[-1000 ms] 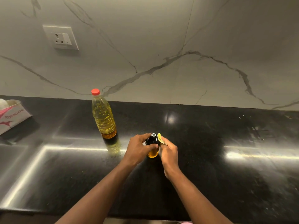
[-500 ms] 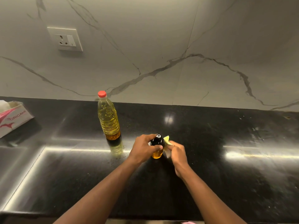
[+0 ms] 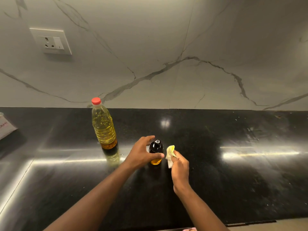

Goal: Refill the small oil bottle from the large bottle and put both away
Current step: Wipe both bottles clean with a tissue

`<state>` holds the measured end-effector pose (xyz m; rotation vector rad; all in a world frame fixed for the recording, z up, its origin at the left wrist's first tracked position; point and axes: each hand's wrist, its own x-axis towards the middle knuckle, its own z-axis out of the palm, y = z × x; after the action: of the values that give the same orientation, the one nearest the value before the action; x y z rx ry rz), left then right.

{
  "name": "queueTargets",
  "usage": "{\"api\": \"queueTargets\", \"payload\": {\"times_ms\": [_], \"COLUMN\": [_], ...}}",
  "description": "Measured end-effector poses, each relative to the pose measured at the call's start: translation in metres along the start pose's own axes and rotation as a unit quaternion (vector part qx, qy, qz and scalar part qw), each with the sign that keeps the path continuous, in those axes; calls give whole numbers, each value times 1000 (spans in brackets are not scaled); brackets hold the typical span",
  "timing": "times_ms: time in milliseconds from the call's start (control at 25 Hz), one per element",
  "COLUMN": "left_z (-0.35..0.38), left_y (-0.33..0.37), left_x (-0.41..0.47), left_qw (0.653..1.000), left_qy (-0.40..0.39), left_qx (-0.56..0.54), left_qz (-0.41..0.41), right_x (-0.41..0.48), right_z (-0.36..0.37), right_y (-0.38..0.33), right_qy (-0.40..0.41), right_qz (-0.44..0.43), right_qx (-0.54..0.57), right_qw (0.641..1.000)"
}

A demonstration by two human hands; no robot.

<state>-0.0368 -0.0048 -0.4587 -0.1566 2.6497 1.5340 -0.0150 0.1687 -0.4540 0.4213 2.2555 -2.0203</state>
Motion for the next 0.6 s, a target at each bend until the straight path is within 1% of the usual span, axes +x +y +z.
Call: {"api": "queueTargets", "payload": {"times_ms": [40, 80, 120, 160, 200, 240, 440, 520, 600], "left_z": [7, 12, 15, 17, 17, 16, 13, 10, 6], "left_y": [-3, -5, -6, -5, -4, -3, -3, -1, 1], "left_x": [-3, -4, -5, -5, -5, -5, -6, -5, -5], "left_qw": [999, 998, 996, 994, 993, 993, 989, 989, 989], "left_qy": [35, 63, 84, 97, 105, 109, 103, 95, 94], "left_qx": [4, 12, 22, 26, 23, 19, 86, 85, 88], "left_qz": [4, 13, 26, 38, 45, 47, 67, 68, 73], "right_x": [5, 8, 8, 10, 14, 19, 20, 2, -1], "right_z": [-3, -6, -8, -9, -9, -7, 0, -3, -4], "right_y": [-4, -6, -6, -3, 1, 0, -5, 4, 4], "right_qy": [-22, -57, -96, -134, -155, -160, -136, -114, -110], "right_qz": [-50, -109, -170, -224, -255, -266, -268, -263, -263], "right_qx": [-54, -121, -201, -274, -327, -355, -393, -397, -383], "right_qw": [997, 985, 960, 926, 896, 882, 869, 872, 879]}}
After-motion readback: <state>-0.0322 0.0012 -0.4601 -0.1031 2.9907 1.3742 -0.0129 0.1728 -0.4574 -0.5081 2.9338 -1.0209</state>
